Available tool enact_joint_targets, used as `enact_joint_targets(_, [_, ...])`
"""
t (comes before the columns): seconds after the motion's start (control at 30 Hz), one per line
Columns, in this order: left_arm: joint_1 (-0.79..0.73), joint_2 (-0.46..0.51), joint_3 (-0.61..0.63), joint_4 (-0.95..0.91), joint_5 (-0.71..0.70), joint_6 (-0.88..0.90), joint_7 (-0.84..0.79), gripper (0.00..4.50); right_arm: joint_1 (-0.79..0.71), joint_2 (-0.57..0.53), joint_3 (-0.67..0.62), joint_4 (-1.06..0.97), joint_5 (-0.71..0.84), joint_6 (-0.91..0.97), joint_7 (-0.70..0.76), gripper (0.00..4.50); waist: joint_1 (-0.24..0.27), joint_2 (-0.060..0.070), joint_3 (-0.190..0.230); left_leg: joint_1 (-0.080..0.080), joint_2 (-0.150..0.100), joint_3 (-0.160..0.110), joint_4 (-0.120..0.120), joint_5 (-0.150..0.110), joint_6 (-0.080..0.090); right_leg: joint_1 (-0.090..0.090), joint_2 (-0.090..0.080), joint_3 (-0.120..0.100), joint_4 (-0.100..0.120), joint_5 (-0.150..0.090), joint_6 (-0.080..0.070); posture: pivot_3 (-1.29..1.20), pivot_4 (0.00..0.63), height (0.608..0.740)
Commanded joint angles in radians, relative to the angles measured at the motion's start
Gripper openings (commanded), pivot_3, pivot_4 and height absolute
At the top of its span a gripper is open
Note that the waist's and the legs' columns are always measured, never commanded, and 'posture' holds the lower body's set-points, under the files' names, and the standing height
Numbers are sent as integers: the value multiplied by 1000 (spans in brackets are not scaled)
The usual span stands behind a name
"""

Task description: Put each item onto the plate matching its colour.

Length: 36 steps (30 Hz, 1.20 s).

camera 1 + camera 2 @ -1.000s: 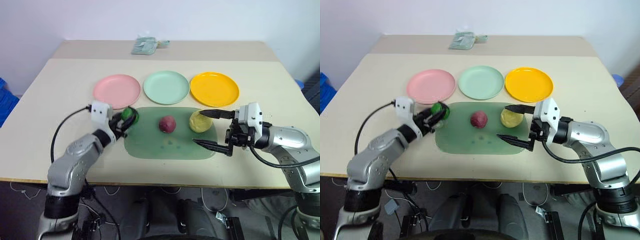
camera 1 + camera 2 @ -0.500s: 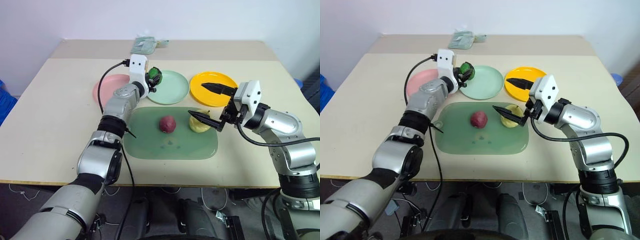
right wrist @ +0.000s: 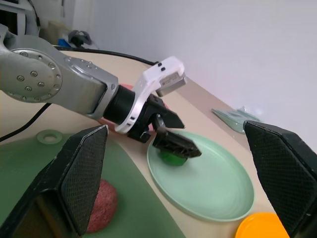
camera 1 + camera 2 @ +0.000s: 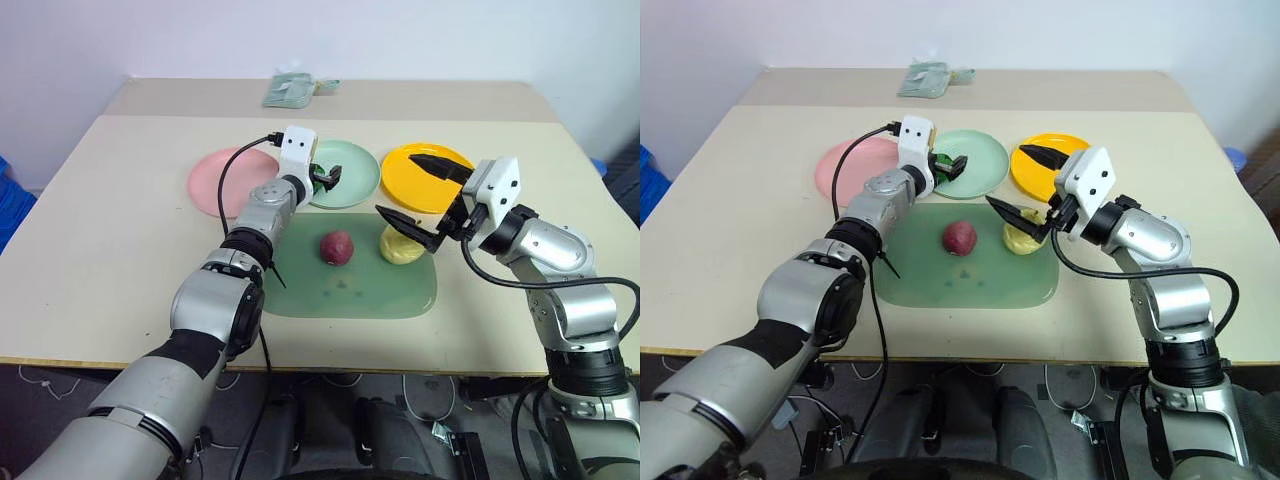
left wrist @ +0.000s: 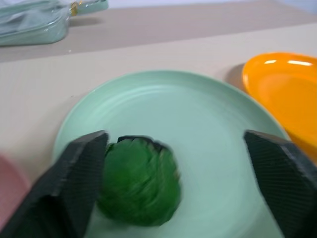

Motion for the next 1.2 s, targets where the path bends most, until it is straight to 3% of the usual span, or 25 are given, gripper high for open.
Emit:
enact_joint_targets(0.03, [90, 36, 4, -209, -36, 2, -152, 4420, -1, 6, -9, -76, 28, 27, -18, 4500, -2, 0, 0, 0, 0, 0, 0, 0, 0, 0, 0, 0, 0, 0, 0, 0, 150, 740])
enact_joint_targets(0.23, [487, 166, -74, -940, -190, 305, -436, 4420, 19, 16, 4, -122, 48, 72, -26, 4500, -30, 1, 0, 0, 1, 1, -1, 0, -1, -2, -2, 6, 1, 0, -1, 0, 150, 740])
enact_joint_targets(0.43, [711, 317, -109, -1296, -312, 508, -589, 4420, 39, 12, 10, -141, 71, 98, -11, 4500, -24, 1, -1, 1, 1, 1, -1, 0, -1, -1, -4, 6, 2, -1, -5, 0, 150, 740])
enact_joint_targets(0.57, [729, 368, -141, -1356, -325, 567, -627, 4420, 79, -5, -11, -169, 82, 115, -4, 4500, -17, 1, -1, 2, 1, 1, 0, 0, -1, 0, -5, 6, 2, -2, -5, 0, 150, 740])
enact_joint_targets(0.7, [714, 399, -202, -1333, -247, 547, -621, 4420, 133, -21, -37, -211, 90, 130, -18, 4500, -22, 2, -1, 2, 1, 1, 0, 0, 0, 0, -5, 6, 1, -2, -5, 0, 150, 740])
enact_joint_targets(1.0, [629, 315, -285, -1206, -133, 506, -535, 4420, 255, -62, -127, -287, 108, 152, -34, 4500, -19, 1, -1, 2, 1, 2, 0, 0, 0, 0, -4, 6, 1, -2, -5, 0, 150, 740])
enact_joint_targets(1.2, [618, 298, -288, -1184, -114, 487, -540, 4420, 423, -142, -239, -336, 124, 155, 18, 4500, -20, 1, -1, 2, 1, 2, 0, 0, 0, 0, -4, 6, 1, -2, -5, 0, 150, 740])
